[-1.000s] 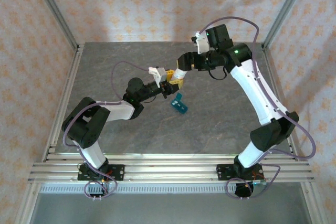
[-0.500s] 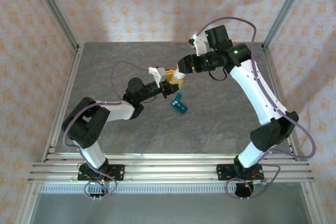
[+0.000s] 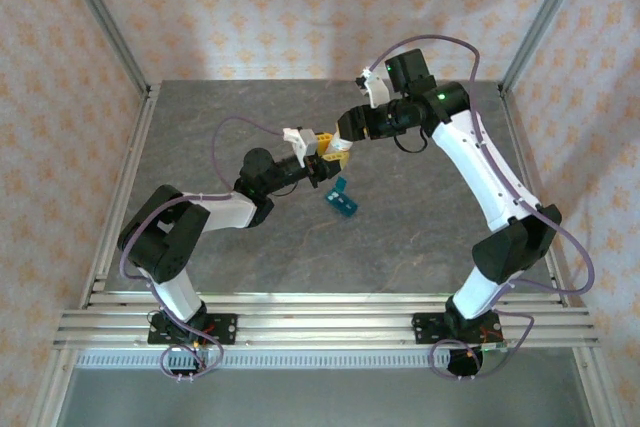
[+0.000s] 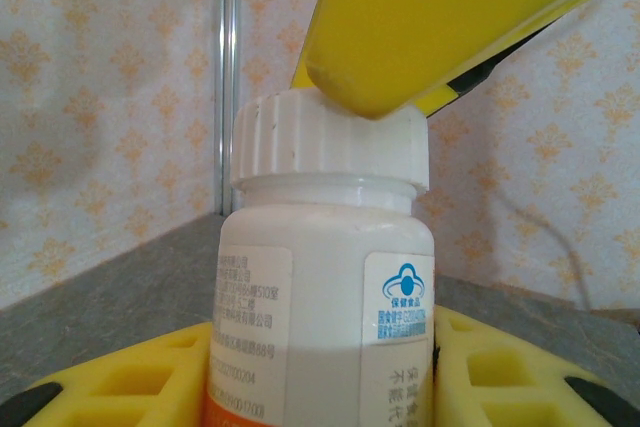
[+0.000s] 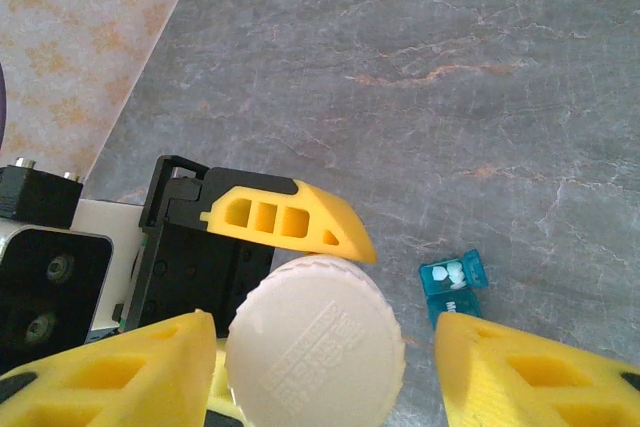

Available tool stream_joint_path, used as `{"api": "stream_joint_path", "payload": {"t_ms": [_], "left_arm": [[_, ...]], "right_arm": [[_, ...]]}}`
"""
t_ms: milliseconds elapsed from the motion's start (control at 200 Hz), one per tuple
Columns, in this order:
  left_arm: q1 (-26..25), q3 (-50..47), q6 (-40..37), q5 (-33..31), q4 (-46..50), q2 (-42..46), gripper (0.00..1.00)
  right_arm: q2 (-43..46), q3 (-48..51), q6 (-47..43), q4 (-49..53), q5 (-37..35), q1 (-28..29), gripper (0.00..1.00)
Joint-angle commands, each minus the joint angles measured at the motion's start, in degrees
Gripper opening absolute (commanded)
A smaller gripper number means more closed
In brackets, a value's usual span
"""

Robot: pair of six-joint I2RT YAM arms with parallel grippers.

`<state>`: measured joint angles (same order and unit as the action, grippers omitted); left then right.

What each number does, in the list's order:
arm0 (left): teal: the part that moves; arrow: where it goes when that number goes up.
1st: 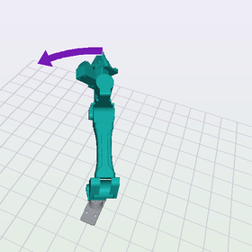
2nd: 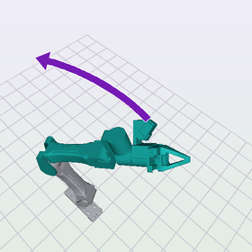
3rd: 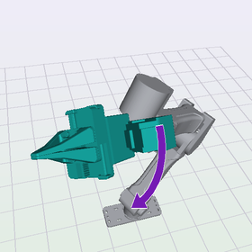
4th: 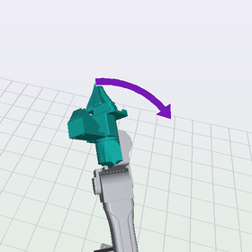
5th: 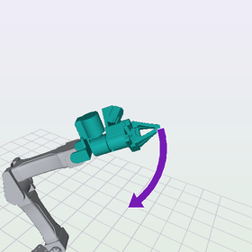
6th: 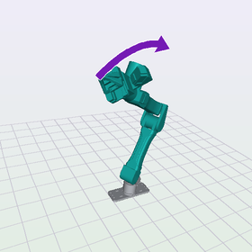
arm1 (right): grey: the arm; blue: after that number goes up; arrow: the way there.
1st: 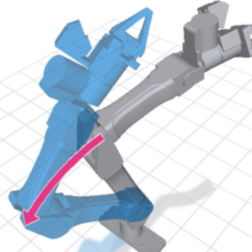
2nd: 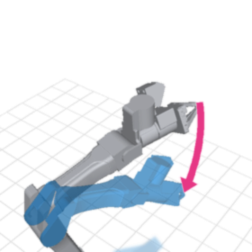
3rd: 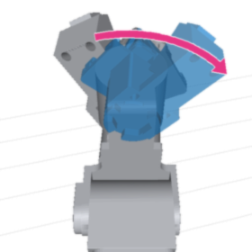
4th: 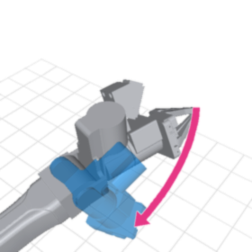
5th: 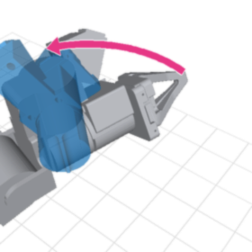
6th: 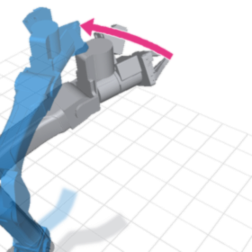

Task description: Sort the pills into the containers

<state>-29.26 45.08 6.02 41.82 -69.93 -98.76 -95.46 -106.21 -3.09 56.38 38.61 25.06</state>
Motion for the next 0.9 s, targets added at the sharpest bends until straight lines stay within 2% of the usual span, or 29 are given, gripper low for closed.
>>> {"api": "stream_joint_path", "payload": {"t_ms": [0,295,521,701,891], "left_arm": [[-0.1,1.2,0.1,1.3,-3.0,1.5,0.00],[-0.1,1.4,0.2,1.3,-3.0,1.5,0.00],[-0.2,1.9,0.0,0.6,-3.1,1.5,0.00],[-1.1,1.8,-2.8,-3.7,-3.1,2.2,0.00],[-2.5,2.7,-4.5,-6.0,-3.1,1.8,0.00]], "right_arm": [[-0.4,-0.1,-0.7,0.8,0.7,-0.3,0.56],[-0.9,0.8,-0.5,0.9,1.7,-0.3,0.44],[-0.5,3.3,2.7,-1.1,1.4,-0.3,0.40],[1.2,10.1,12.2,-8.4,0.2,-0.3,0.37],[4.2,18.2,24.3,-17.0,-4.5,1.1,0.37]]}}
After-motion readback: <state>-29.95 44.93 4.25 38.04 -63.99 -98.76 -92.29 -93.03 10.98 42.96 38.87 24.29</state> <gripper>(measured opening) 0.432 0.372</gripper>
